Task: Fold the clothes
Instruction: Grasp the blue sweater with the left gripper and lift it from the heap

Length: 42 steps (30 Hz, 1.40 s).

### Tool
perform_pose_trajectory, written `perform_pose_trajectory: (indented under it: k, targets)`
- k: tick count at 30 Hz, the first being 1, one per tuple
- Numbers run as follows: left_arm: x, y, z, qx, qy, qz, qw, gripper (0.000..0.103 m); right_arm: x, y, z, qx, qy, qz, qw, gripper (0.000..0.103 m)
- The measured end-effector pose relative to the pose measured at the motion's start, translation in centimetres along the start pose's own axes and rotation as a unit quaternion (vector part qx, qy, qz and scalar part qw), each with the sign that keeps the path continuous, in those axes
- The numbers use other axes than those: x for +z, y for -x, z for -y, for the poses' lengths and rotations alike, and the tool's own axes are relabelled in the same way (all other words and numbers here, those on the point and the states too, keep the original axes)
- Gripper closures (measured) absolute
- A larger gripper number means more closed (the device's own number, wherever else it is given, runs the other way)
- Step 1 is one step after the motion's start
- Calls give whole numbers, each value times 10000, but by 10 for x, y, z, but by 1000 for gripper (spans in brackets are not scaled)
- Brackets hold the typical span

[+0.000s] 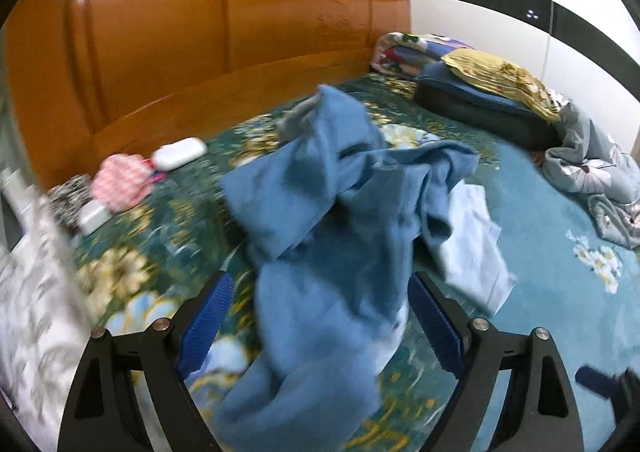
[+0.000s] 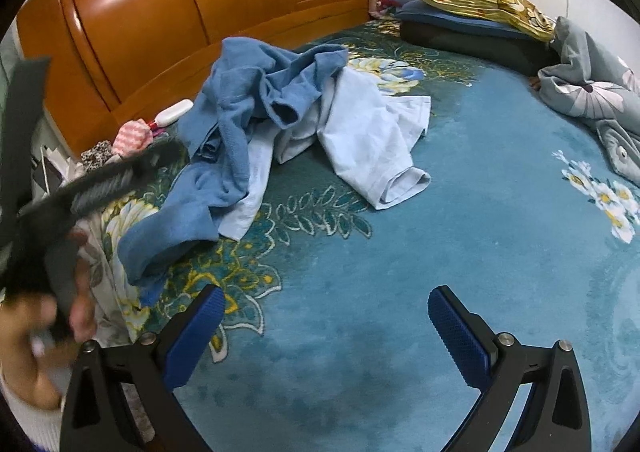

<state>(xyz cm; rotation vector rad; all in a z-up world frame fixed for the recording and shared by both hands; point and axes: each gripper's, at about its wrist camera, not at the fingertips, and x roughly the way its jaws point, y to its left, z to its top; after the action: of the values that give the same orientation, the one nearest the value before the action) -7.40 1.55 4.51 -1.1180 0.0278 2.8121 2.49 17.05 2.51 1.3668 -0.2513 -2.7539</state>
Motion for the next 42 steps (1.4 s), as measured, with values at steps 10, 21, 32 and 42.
perform_pose_trajectory:
  k: [10,21,32,42]
  targets:
    - [23,-66,34,-348,-252,-924,9948,93,4,16,28,-194,-345,182,9991,0]
    - [56,7,27,-937,-193,-205,9952,98,0,43,56,-320,-653,430,9964,0]
    - [76,147,120,-2843,-1051,477,9518,99,-53,94,131,-498,-1732,801,9804,0]
    - [25,218,299,-4712,-1941,21,8604,99,-139,165,213,-1153,-2682,999,9512,0]
